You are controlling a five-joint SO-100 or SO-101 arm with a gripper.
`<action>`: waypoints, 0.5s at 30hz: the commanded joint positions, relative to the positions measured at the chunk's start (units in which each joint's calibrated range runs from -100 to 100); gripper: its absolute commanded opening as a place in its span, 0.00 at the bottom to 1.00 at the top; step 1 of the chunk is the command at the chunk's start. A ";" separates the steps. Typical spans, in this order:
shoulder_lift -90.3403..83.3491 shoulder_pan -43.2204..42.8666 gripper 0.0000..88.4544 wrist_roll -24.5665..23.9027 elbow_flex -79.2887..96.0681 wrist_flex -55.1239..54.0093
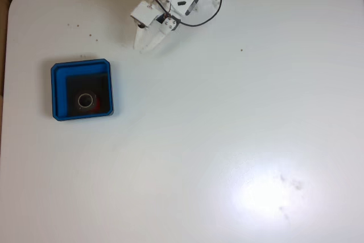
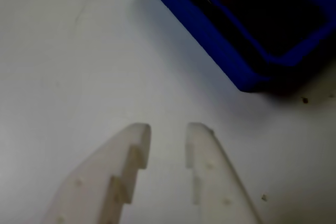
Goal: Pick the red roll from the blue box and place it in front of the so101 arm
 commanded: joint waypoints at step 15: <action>3.96 4.33 0.01 0.26 -0.54 -1.99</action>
